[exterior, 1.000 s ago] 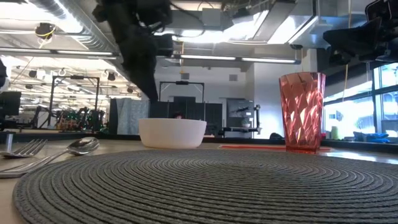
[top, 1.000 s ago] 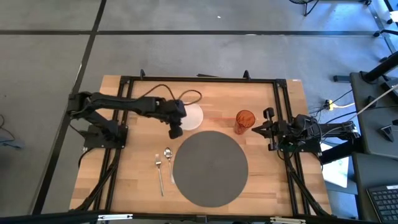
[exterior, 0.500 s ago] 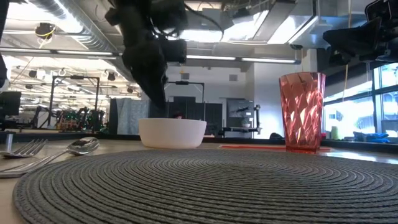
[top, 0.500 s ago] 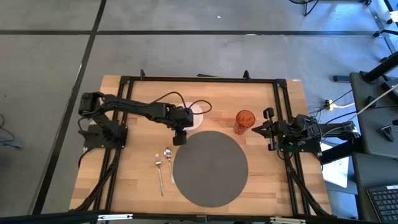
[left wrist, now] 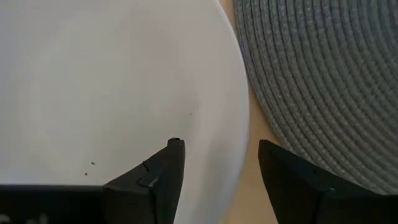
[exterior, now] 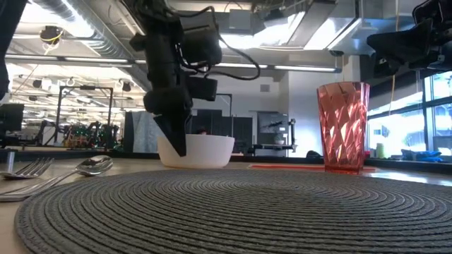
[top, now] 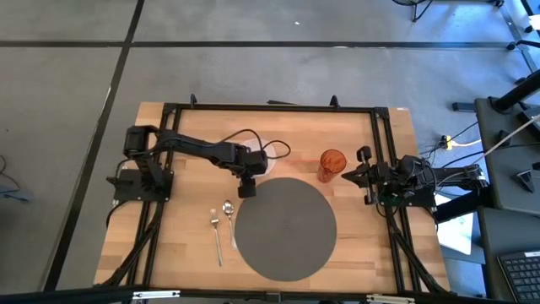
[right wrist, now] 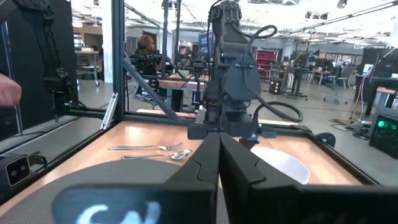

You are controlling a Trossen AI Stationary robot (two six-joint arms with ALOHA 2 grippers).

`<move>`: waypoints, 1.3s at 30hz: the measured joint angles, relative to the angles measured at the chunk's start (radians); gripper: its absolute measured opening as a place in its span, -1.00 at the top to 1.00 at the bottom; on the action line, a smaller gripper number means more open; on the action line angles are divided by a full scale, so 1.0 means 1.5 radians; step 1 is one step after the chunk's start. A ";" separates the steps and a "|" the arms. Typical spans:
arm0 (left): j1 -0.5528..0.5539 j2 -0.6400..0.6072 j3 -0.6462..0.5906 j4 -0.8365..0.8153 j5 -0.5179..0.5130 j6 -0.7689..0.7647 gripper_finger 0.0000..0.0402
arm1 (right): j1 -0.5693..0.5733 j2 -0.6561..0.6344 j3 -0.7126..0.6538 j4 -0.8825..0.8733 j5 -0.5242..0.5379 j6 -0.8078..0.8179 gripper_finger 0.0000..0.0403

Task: Pick & Place Utensil
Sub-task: Put the white bowl on the center of the gray mat

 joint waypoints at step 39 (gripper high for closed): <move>-0.202 0.014 0.192 0.007 0.009 -0.089 0.98 | 0.000 0.000 0.000 0.016 0.000 0.035 0.95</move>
